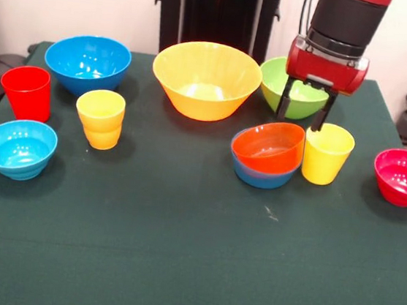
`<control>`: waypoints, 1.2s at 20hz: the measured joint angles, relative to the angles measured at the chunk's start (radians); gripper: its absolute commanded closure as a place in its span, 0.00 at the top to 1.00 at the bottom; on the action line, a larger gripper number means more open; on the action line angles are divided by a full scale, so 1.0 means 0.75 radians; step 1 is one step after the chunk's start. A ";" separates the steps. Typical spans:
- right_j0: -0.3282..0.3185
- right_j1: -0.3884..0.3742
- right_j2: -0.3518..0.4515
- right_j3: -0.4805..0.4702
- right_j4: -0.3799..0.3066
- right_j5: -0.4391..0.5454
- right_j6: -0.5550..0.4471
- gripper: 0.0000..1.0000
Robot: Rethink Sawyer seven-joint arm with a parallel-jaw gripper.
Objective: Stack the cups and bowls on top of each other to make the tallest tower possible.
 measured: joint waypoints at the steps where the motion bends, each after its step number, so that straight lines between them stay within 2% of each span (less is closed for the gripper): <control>1: -0.002 -0.002 0.001 0.000 0.000 0.005 0.000 1.00; 13: -0.005 -0.012 0.015 0.000 0.003 0.016 0.000 1.00; 24: 0.086 -0.008 0.014 -0.014 0.054 0.018 0.000 1.00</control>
